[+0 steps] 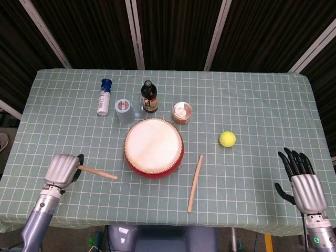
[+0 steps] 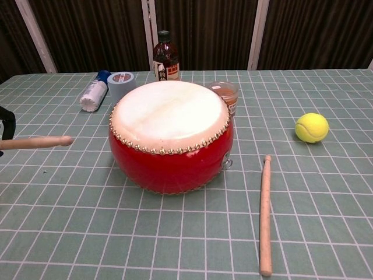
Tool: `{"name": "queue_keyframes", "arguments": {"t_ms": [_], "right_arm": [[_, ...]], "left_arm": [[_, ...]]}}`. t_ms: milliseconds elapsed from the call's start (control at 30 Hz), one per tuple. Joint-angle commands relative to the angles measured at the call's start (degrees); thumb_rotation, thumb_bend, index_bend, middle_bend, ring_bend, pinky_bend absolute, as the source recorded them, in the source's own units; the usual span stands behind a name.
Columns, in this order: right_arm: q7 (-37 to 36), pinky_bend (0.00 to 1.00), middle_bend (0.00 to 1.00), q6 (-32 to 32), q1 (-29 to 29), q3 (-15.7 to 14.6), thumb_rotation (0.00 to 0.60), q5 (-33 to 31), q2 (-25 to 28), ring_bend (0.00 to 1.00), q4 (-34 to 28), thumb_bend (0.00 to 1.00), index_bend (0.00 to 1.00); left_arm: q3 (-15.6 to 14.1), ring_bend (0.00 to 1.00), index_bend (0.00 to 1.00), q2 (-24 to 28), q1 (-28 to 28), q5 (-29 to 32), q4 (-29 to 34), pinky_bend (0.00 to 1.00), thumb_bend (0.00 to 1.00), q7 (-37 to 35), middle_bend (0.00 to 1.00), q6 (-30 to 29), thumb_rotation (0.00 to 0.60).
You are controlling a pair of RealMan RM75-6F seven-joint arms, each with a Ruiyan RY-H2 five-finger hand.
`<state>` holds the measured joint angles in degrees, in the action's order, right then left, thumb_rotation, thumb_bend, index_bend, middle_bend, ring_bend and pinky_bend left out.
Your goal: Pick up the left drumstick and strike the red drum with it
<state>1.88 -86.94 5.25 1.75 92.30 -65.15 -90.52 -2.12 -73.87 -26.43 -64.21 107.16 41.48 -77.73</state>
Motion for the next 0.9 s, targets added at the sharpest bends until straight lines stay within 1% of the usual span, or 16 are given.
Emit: {"name": "queue_keyframes", "arguments": {"t_ms": [33,133,233,300,333,433,533,600,633,700,800,833,900], "right_arm": [[0.0,0.07,0.0,0.1,0.0,0.0,0.6,-0.1,0.0,0.0,0.0,0.34,0.0],[0.2,0.07,0.0,0.1,0.1,0.0,0.6,0.0,0.0,0.0,0.0,0.34,0.0],[0.3,0.07,0.0,0.0,0.0,-0.1,0.6,0.1,0.0,0.0,-0.1,0.34,0.0],[0.3,0.07,0.0,0.2,0.0,-0.1,0.6,0.0,0.1,0.0,-0.1,0.34,0.0],[0.3,0.07,0.0,0.3,0.0,-0.1,0.6,-0.1,0.1,0.0,-0.1,0.34,0.0],[0.5,0.07,0.0,0.4,0.0,-0.2,0.6,-0.2,0.2,0.0,-0.2,0.34,0.0],[0.7,0.07,0.0,0.6,0.0,-0.2,0.6,-0.2,0.2,0.0,-0.3,0.34,0.0],[0.8,0.07,0.0,0.6,0.0,-0.3,0.6,-0.1,0.3,0.0,-0.4,0.34,0.0],[0.8,0.07,0.0,0.6,0.0,-0.3,0.6,-0.2,0.3,0.0,-0.4,0.34,0.0],[0.8,0.07,0.0,0.6,0.0,-0.2,0.6,-0.2,0.3,0.0,-0.3,0.34,0.0],[0.8,0.07,0.0,0.5,0.0,-0.2,0.6,-0.2,0.4,0.0,-0.2,0.34,0.0],[0.8,0.07,0.0,0.5,0.0,-0.3,0.6,-0.2,0.4,0.0,-0.1,0.34,0.0],[1.0,0.07,0.0,0.4,-0.1,-0.3,0.6,-0.1,0.5,0.0,0.0,0.34,0.0]], "left_arm": [[0.7,0.51,0.45,0.2,0.3,2.1,0.3,0.59,0.26,2.0,0.53,0.1,0.6],[1.0,0.43,0.4,1.2,0.4,3.6,1.5,0.52,0.22,2.9,0.47,0.2,0.6],[1.2,0.31,0.3,2.8,0.5,5.8,3.0,0.41,0.18,4.5,0.35,0.5,0.6],[1.3,0.26,0.26,4.1,0.3,7.7,4.3,0.37,0.17,6.1,0.29,0.6,0.6],[1.5,0.25,0.25,4.6,0.3,8.4,4.9,0.36,0.17,6.3,0.28,0.6,0.6],[2.2,0.2,0.2,5.9,0.7,8.8,6.2,0.33,0.15,4.9,0.24,0.2,0.6],[2.2,0.12,0.11,7.3,1.6,7.6,7.0,0.26,0.11,2.1,0.17,-0.2,0.6],[1.9,0.07,0.05,8.5,2.7,5.6,7.4,0.2,0.08,-1.0,0.1,-0.6,0.6],[1.7,0.06,0.03,9.1,3.3,4.0,7.4,0.19,0.07,-2.9,0.09,-0.9,0.6],[0.8,0.03,0.0,10.4,5.2,-0.7,6.9,0.14,0.05,-7.7,0.06,-2.4,0.6],[-0.8,0.03,0.03,11.4,8.5,-8.0,5.0,0.13,0.05,-14.6,0.06,-6.0,0.6],[-1.4,0.03,0.03,11.5,9.9,-10.8,3.7,0.13,0.05,-17.0,0.06,-8.0,0.6],[-2.5,0.02,0.01,11.4,12.5,-15.2,1.3,0.13,0.05,-20.4,0.03,-11.9,0.6]]}}
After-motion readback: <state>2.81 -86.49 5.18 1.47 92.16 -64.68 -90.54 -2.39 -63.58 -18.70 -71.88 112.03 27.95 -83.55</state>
